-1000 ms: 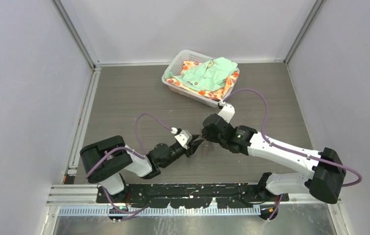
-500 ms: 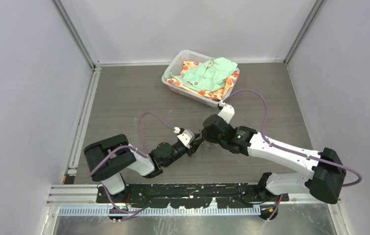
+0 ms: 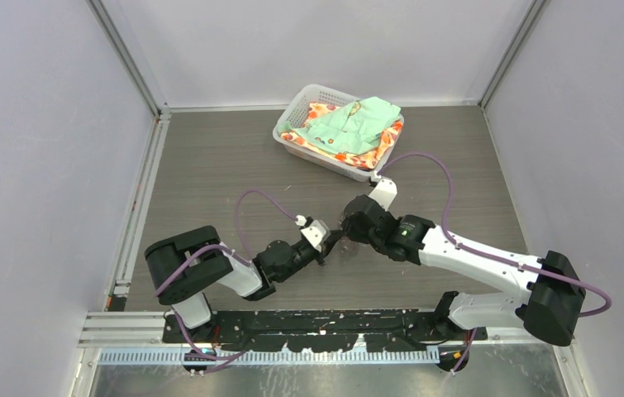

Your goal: Remove the keys from the keyring

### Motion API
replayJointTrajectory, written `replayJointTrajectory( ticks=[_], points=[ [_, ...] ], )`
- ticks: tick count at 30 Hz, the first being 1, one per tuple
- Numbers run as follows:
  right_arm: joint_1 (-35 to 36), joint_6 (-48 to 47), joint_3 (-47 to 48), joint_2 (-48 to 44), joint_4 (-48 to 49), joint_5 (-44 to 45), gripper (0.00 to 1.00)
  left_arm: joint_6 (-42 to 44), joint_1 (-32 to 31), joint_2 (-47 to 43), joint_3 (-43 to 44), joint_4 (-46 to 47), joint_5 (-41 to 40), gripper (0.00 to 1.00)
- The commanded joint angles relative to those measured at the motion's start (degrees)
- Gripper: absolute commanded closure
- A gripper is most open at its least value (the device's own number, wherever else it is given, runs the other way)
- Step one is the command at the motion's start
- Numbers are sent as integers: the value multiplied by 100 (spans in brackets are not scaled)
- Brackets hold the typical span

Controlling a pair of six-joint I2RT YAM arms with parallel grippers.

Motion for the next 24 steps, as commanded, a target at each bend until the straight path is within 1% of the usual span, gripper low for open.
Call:
replayJointTrajectory(
  ticks=[1, 9, 12, 17, 19, 22, 24],
  points=[
    [-100, -74, -53, -119, 117, 382, 99, 193, -23, -29, -59, 418, 121, 100],
    [-290, -166, -405, -43, 40, 589, 99, 215, -21, -141, -154, 418, 131, 100],
    [-297, -217, -501, 11, 171, 422, 99, 196, -20, -135, -160, 418, 145, 100],
    [-299, -259, -407, 36, 258, 145, 99, 55, -16, -76, -166, 418, 76, 100],
    [-296, -258, -390, -2, 272, 65, 99, -58, -23, -51, -189, 418, 27, 95],
    [-289, -218, -369, -52, 273, -42, 99, -170, -23, -38, -231, 418, -13, 86],
    [-280, -182, -363, -57, 273, -101, 99, -218, -20, -34, -253, 418, -34, 83]
  ],
)
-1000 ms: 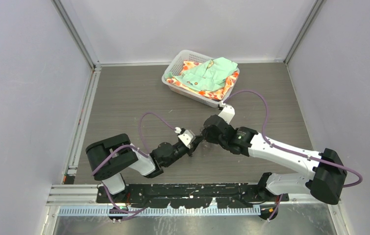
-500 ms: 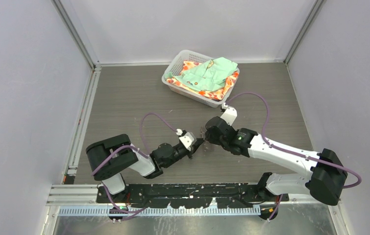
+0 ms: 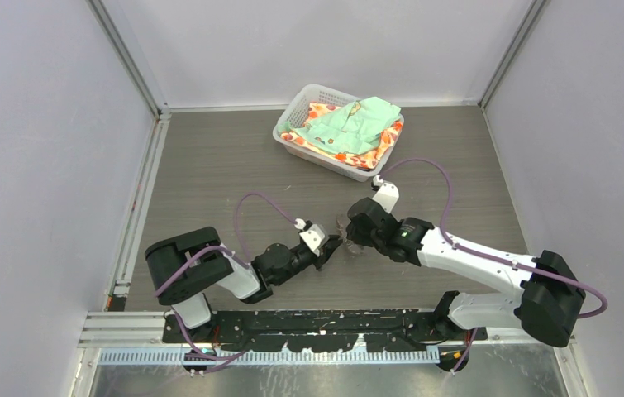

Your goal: Remove the keys from the keyring

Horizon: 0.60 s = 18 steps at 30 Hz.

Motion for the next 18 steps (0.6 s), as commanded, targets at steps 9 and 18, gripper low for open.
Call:
replayJointTrajectory(
  ticks=[9, 18],
  points=[
    [11, 24, 111, 5, 49, 8, 99, -188, -7, -140, -127, 417, -54, 73],
    [33, 51, 171, 66, 98, 17, 99, -738, -3, -43, 179, 129, -139, 73]
  ],
)
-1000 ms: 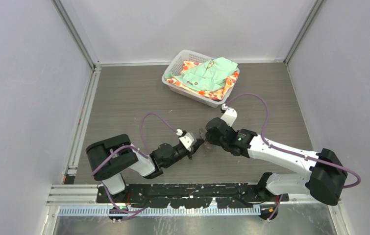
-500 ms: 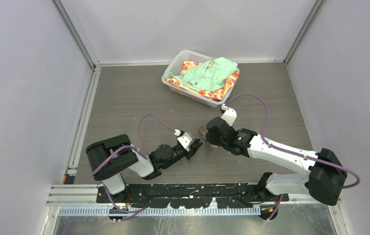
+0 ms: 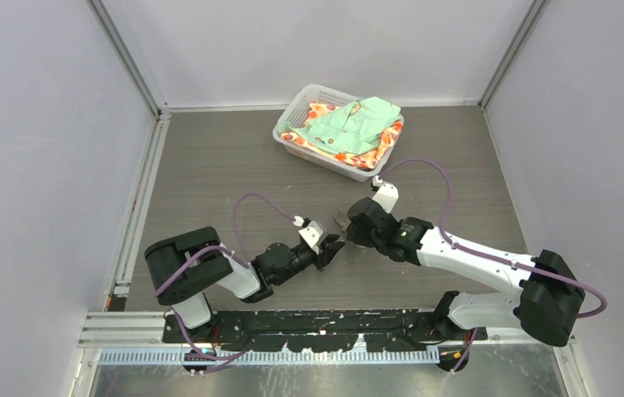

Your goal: Remove the keys from the keyring

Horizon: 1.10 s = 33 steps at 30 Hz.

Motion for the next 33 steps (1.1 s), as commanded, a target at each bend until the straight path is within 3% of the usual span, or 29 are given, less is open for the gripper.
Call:
replayJointTrajectory(
  ticks=[1, 23, 33],
  points=[
    [42, 51, 179, 52, 152, 86, 99, -280, -7, 9, 233, 228, -176, 73],
    [46, 401, 626, 371, 107, 371, 99, -366, -3, 439, 166, 513, -666, 72],
    [46, 589, 823, 563, 246, 256, 99, 5, -8, 365, 103, 514, -1467, 69]
  ],
)
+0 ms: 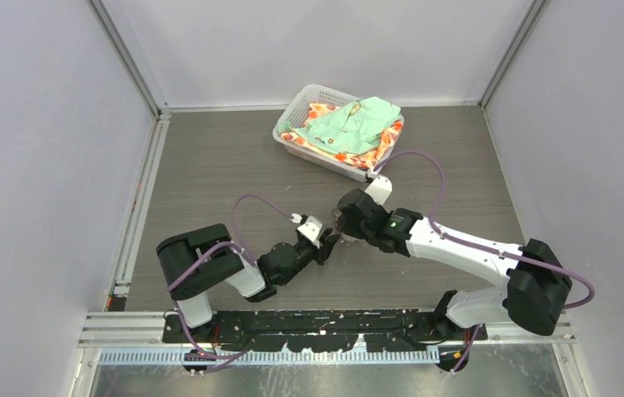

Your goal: Remove the keys from the keyring

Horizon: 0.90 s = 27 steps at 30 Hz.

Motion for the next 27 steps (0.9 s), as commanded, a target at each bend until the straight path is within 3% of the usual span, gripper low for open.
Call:
replayJointTrajectory(
  ticks=[1, 5, 11, 27],
  points=[
    [18, 193, 230, 30, 214, 149, 99, 341, 0, -97, -111, 418, -593, 70],
    [20, 192, 204, 40, 299, 97, 99, 567, 29, -128, -142, 418, -523, 70],
    [20, 170, 177, 25, 335, 116, 99, 544, 81, -187, -94, 418, 223, 72],
    [20, 151, 142, 12, 403, 82, 99, 330, 236, -160, 158, 418, 275, 71]
  ],
)
